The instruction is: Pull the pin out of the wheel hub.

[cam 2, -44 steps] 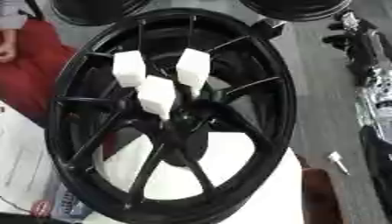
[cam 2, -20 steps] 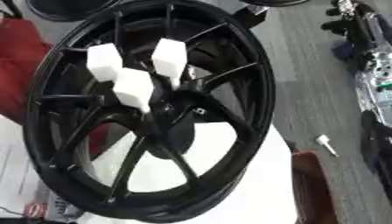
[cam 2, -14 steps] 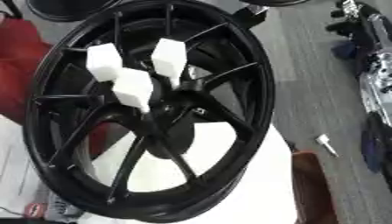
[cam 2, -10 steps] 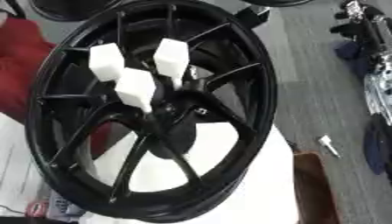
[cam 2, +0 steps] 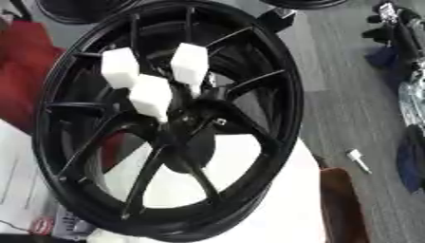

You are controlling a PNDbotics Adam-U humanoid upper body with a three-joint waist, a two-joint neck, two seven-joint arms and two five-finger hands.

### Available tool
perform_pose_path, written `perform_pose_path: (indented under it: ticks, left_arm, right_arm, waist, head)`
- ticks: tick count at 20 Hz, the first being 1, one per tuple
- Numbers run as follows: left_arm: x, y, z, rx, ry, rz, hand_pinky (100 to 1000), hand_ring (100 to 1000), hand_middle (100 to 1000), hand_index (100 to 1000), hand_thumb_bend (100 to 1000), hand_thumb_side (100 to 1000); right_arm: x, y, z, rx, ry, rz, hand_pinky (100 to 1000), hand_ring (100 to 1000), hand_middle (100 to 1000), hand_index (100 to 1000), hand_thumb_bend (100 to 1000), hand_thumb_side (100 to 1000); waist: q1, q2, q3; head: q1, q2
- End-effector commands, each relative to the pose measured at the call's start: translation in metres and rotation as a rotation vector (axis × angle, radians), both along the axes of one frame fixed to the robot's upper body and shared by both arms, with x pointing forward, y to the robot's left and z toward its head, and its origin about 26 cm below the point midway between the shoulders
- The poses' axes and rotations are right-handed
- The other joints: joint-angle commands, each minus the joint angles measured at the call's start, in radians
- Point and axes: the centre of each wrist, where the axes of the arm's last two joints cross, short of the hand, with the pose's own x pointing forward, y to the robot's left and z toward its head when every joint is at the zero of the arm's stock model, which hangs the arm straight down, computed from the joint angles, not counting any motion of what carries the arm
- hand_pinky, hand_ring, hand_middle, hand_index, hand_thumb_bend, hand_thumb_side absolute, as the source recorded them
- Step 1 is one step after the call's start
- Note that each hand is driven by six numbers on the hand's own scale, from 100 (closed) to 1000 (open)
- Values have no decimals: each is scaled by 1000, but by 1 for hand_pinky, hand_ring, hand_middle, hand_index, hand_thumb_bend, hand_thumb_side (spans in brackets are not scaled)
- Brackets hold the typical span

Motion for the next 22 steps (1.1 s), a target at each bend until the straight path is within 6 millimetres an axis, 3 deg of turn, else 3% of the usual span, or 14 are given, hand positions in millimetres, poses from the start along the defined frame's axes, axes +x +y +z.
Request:
perform_pose_path:
  ticks: [1,11,22]
  left_arm:
    - [5,-7,6,12,17,-13,843,836,806,890,518,674]
    - [25,-42,9,-33,100,-90,844,839,807,892,556,650]
    - [45,-66,4,-72,173,-57,844,840,797,892,587,579]
  right_arm:
    - [-1,-5,12,-30,-23,-6,855,686,728,814,100,841]
    - [1,-1,11,-34,-10,6,854,686,728,814,100,848]
    - [2,2,11,-26,-8,14,854,685,729,814,100,851]
  waist:
    - [0,-31,-1]
    - [17,-32,-14]
    - [29,-29,-23]
  head:
    - [7,4]
    - [23,26]
    - [33,32]
